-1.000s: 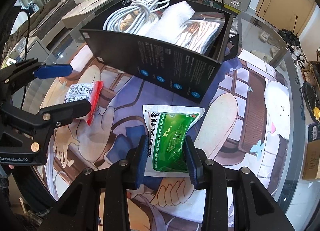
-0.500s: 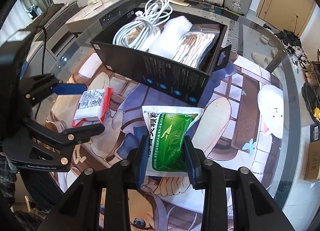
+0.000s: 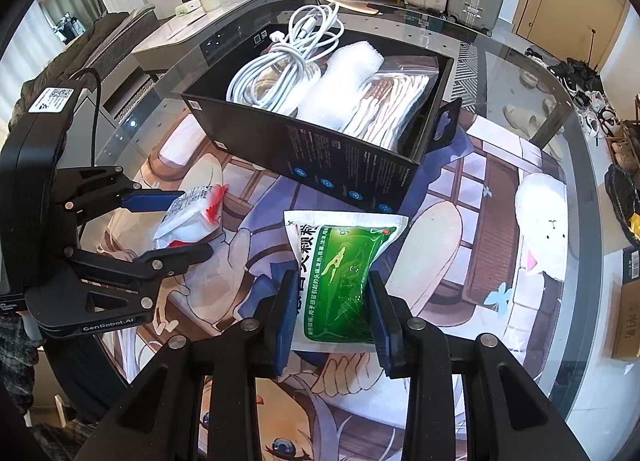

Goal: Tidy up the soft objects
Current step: 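Lift and carry the red-white packet with left tool over the box while right tool carries the sachet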

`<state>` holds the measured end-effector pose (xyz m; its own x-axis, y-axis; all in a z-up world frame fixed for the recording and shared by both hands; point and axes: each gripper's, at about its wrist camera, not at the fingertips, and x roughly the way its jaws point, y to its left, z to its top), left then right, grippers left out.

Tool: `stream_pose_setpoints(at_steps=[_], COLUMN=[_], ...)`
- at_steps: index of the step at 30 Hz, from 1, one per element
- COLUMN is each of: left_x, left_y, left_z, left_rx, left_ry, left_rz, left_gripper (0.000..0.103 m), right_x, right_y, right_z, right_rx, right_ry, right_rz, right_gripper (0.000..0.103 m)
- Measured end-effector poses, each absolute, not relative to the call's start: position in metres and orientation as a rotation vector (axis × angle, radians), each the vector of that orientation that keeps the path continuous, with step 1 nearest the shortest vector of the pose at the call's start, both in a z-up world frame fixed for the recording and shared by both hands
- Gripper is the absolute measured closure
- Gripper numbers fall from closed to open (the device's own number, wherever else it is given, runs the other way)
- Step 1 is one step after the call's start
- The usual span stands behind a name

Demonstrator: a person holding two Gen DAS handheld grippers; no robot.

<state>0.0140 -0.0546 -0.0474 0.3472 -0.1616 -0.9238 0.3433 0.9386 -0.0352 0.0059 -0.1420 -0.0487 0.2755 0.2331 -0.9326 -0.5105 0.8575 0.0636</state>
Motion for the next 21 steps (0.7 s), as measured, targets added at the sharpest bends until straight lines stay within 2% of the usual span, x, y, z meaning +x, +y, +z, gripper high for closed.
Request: stream_pose_setpoints(at_steps=[9, 21], left_x=[0.013, 0.01], left_y=[-0.054, -0.045], left_z=[-0.041, -0.024], left_rx=[0.173, 0.125], left_ry=[1.153, 1.132], left_rz=[-0.315, -0.328], left_gripper=[0.065, 0.067], right_x=[0.005, 0.004], right_y=[-0.141, -0.137], right_z=[-0.044, -0.038], right_rx=[-0.272, -0.274], right_ry=[1.179, 1.169], right_rz=[0.508, 0.518], right_gripper=[0.07, 0.07])
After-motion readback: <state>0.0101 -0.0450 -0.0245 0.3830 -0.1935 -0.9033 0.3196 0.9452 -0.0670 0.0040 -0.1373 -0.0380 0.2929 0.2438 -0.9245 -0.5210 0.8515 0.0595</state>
